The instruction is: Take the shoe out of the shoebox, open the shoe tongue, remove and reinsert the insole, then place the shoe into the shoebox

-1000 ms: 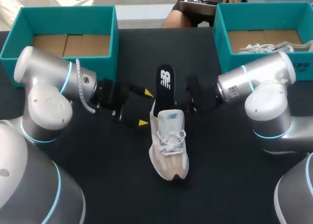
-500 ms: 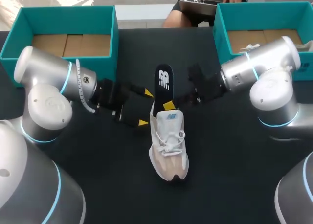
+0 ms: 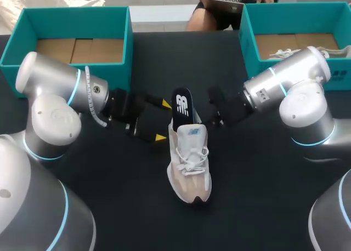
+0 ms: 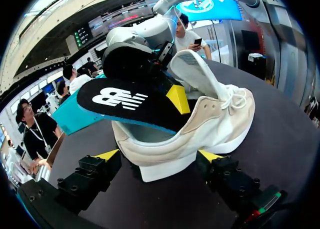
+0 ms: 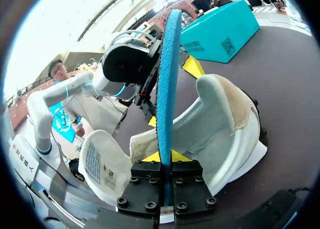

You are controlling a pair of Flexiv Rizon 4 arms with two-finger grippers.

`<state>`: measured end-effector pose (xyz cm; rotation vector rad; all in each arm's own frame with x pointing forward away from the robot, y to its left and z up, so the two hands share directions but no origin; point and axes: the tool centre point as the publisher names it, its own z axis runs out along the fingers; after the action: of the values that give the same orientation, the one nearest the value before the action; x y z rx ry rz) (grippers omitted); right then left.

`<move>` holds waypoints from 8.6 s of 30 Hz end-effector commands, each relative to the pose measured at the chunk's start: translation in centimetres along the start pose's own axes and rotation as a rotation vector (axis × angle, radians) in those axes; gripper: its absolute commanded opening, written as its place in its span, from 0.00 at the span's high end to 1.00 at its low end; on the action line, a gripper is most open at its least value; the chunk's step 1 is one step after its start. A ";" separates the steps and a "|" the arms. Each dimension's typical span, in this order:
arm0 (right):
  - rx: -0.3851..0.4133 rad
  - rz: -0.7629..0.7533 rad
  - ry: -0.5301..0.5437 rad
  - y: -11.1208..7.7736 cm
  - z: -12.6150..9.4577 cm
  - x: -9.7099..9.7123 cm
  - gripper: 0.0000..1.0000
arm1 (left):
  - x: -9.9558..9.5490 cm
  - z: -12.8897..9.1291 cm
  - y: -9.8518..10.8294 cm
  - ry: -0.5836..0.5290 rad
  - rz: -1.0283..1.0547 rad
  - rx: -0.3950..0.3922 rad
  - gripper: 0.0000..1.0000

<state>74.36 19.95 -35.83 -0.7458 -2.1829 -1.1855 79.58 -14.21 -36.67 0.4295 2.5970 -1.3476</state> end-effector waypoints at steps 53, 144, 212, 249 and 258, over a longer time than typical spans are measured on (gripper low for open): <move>0.054 -0.058 -0.054 2.6 -1.5 -0.3 0.66 | 0.0 0.0 0.0 0.001 0.000 -0.002 0.00; 0.046 0.338 -0.563 5.3 -5.4 1.3 1.00 | -1.1 -6.8 -2.5 0.046 0.059 -0.077 0.00; 0.153 0.665 -1.017 0.5 1.3 -3.8 1.00 | -2.6 -13.9 -2.9 0.165 0.159 -0.074 0.00; 0.343 0.667 -1.046 1.8 0.4 -3.0 1.00 | -2.6 -13.9 -2.9 0.165 0.159 -0.074 0.00; 0.485 0.752 -0.948 1.7 0.0 0.0 1.00 | -2.6 -13.9 -2.9 0.165 0.159 -0.074 0.00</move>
<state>75.29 20.87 -35.01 -1.9328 -2.3099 0.1258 80.64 -4.90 -25.83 0.7460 2.6628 -1.2114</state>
